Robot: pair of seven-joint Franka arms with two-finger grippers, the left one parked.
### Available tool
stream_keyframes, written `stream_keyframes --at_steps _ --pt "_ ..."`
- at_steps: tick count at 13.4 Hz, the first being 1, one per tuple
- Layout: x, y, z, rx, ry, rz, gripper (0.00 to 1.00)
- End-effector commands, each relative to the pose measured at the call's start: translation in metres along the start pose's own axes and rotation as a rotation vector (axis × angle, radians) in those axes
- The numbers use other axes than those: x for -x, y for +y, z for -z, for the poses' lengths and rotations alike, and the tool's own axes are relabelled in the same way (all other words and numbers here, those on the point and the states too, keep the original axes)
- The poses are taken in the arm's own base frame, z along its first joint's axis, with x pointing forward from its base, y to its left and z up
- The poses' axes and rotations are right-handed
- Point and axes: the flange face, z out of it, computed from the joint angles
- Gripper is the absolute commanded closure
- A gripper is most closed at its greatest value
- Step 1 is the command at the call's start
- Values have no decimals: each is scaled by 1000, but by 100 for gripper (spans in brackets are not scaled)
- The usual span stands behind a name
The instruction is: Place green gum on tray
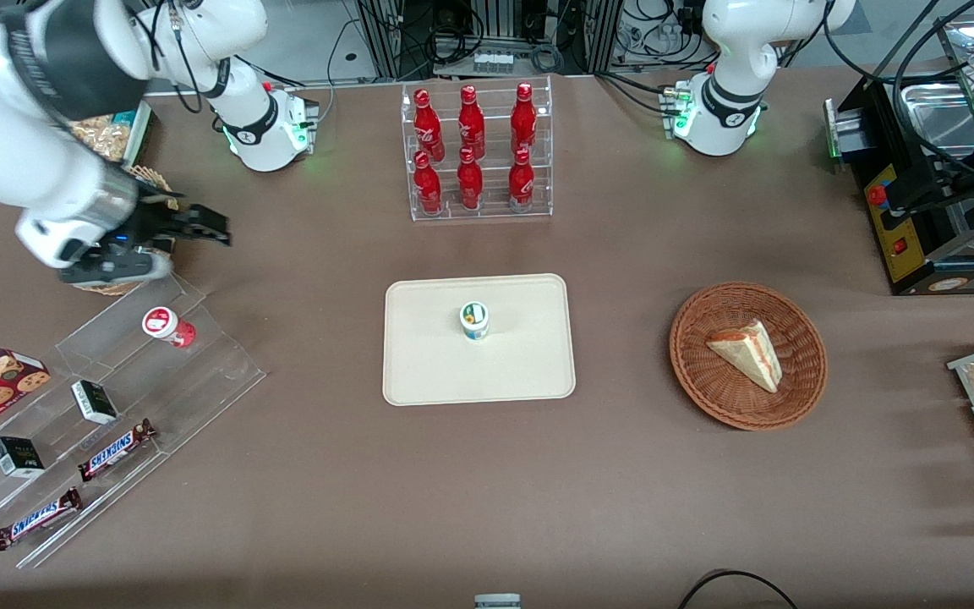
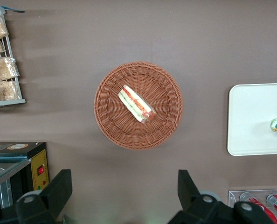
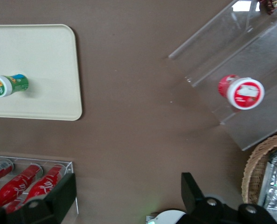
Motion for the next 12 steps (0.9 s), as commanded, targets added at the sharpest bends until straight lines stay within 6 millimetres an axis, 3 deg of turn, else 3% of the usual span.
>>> stream_keyframes --at_steps 1,5,8,12 --pt "4 23 25 33 2 -12 0" --pt "-6 40 52 73 28 -54 0" --pt "-13 63 69 71 29 -105 0" --pt "-37 71 76 81 26 -123 0"
